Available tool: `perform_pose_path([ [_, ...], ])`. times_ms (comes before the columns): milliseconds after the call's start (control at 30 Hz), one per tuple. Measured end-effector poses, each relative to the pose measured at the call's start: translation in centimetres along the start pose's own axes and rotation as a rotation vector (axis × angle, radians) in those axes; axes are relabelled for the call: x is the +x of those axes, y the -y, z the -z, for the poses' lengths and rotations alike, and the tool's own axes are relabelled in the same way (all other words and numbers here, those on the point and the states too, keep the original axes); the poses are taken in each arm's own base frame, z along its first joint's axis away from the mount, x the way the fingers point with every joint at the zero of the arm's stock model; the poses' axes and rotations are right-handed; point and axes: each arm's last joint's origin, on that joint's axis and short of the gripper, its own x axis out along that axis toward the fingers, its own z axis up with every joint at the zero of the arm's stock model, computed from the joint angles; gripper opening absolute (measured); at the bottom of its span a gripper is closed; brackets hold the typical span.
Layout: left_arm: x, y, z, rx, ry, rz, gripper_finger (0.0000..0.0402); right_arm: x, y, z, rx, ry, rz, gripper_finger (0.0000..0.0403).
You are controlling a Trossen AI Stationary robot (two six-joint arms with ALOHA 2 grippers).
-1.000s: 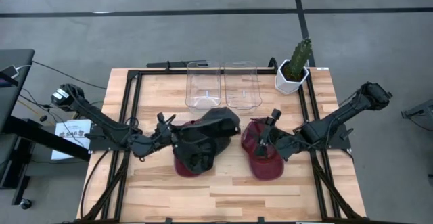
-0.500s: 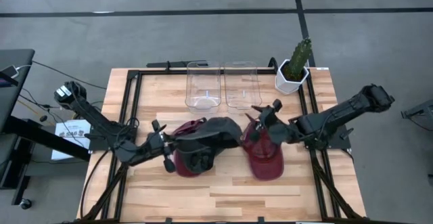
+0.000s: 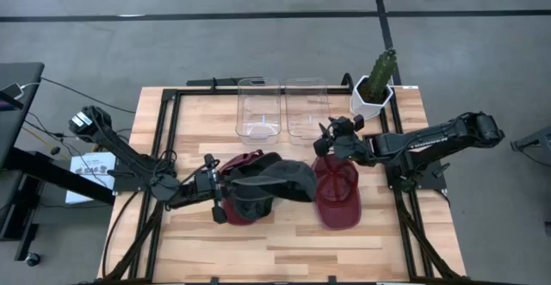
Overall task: Pick & Place hat
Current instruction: Put the black cap into the right transparent bin
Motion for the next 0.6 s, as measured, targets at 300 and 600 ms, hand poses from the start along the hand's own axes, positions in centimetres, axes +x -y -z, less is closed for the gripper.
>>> perform_pose_path([
  [300,2.4,-0.7,1.0,0.005,0.028,-0.096,0.0021,0.0,0.0,0.5,-0.107,-0.071,-0.071,0.0177],
  [600,5.2,-2.2,2.7,-0.024,0.03,-0.123,0.0021,0.0,-0.3,0.2,-0.072,-0.066,-0.126,0.0178],
])
